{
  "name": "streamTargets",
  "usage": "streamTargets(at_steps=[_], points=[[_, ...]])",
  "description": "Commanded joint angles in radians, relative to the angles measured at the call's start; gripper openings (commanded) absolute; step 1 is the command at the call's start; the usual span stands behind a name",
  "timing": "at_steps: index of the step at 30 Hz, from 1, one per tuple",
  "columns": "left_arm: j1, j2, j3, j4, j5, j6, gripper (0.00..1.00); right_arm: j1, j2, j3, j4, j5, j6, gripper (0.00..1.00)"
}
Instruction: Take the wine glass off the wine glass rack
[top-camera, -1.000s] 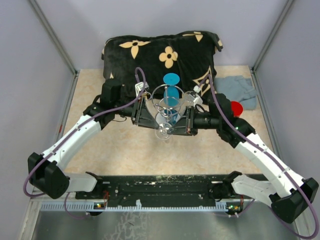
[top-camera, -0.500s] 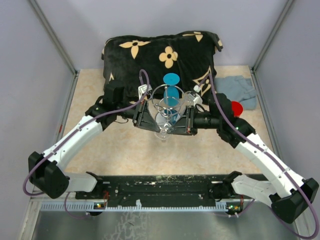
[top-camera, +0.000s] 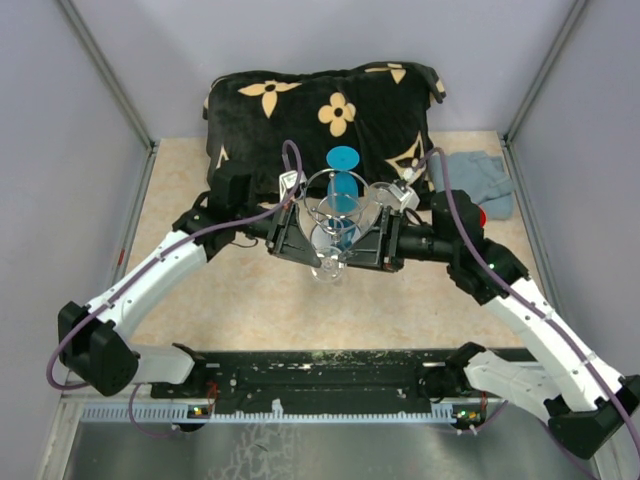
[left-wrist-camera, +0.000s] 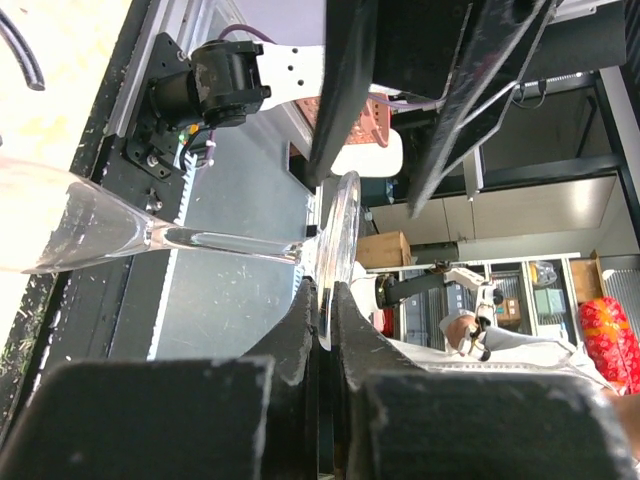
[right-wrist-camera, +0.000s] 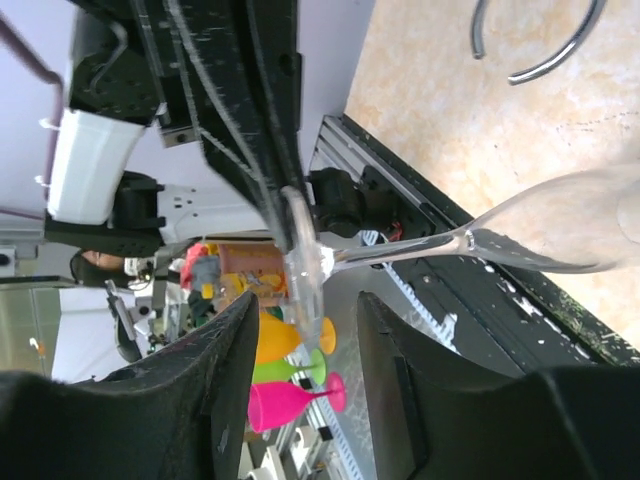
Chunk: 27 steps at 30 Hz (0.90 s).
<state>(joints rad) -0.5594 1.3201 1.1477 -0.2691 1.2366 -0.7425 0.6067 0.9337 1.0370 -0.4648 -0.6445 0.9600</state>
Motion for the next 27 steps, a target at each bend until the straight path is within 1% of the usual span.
streamTargets(at_steps=[1, 6, 9, 16, 23, 27], points=[[-0.006, -0.019, 0.047, 0.051, 0.063, 0.02, 0.0, 0.008, -0.068, 0.105, -0.023, 0.048, 0.016, 0.46], [-0.02, -0.022, 0.033, 0.119, 0.103, -0.015, 0.0, 0.008, -0.078, 0.185, -0.142, 0.117, -0.017, 0.46], [-0.033, -0.021, 0.017, 0.238, 0.15, -0.08, 0.0, 0.008, -0.076, 0.217, -0.207, 0.183, -0.034, 0.46], [-0.097, -0.003, 0.096, 0.345, 0.173, -0.094, 0.0, 0.007, -0.094, 0.234, -0.274, 0.302, -0.022, 0.47], [-0.148, 0.024, 0.201, 0.373, 0.176, -0.054, 0.0, 0.008, -0.094, 0.325, -0.377, 0.445, -0.033, 0.47], [-0.171, 0.026, 0.233, 0.364, 0.161, -0.007, 0.0, 0.007, -0.119, 0.374, -0.427, 0.595, -0.024, 0.48]])
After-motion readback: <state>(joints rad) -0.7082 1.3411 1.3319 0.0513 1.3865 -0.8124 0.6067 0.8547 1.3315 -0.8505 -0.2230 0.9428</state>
